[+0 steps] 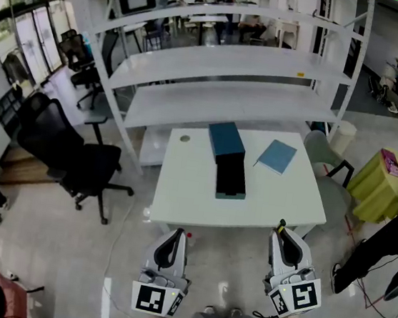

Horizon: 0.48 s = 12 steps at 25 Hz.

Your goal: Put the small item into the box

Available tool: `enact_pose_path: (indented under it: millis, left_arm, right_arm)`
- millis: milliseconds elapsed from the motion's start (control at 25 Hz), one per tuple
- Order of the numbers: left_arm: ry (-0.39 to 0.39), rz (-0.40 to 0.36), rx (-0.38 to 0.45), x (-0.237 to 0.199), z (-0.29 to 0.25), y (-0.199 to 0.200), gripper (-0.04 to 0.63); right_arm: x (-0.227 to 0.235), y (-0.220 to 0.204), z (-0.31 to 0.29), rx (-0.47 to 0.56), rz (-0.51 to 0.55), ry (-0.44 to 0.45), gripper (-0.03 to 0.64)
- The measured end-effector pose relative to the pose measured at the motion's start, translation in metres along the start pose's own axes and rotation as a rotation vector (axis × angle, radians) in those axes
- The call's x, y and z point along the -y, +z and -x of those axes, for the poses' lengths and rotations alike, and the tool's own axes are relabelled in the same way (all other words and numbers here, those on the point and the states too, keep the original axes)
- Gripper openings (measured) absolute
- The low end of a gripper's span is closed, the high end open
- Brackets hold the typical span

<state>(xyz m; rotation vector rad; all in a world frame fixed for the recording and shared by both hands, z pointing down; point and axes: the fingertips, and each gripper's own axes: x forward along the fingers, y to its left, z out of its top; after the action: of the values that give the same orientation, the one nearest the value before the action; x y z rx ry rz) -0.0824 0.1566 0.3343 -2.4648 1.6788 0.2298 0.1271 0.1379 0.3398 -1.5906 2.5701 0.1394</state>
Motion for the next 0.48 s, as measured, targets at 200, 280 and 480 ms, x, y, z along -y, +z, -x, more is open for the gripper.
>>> enact_pose_path:
  millis: [200, 280, 480]
  left_arm:
    - [-0.016, 0.005, 0.0, -0.014, -0.002, -0.003, 0.011]
    - [-0.028, 0.006, 0.001, -0.018, -0.003, -0.004, 0.011]
    - [-0.042, 0.013, -0.005, -0.028, -0.008, -0.008, 0.011]
  right_arm:
    - [-0.009, -0.002, -0.007, 0.0, 0.003, -0.014, 0.046]
    - [-0.012, -0.003, -0.009, 0.001, 0.008, -0.026, 0.046]
    - [-0.015, -0.007, -0.016, -0.009, 0.015, -0.042, 0.046]
